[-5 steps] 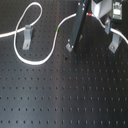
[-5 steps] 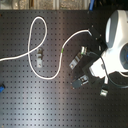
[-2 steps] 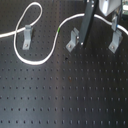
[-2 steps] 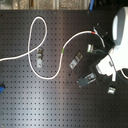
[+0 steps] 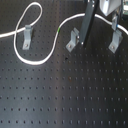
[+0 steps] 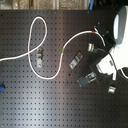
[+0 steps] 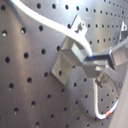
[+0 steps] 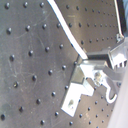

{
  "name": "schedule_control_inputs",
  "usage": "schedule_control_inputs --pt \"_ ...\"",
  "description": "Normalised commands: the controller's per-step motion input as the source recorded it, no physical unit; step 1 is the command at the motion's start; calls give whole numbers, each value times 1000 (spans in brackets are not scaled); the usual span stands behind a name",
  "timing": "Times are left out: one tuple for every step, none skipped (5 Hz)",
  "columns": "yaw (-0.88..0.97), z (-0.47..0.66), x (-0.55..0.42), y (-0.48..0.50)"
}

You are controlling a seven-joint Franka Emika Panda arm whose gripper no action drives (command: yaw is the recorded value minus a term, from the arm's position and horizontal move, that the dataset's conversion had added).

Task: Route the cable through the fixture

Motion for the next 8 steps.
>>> schedule_control_inputs --pt "-29 81 -414 -41" --pt "0 26 0 0" --pt "17 359 46 72" --pt "140 501 197 175" --pt "414 392 452 129" --pt "540 375 377 14" --pt "583 226 218 -140" --pt "583 125 64 -228"
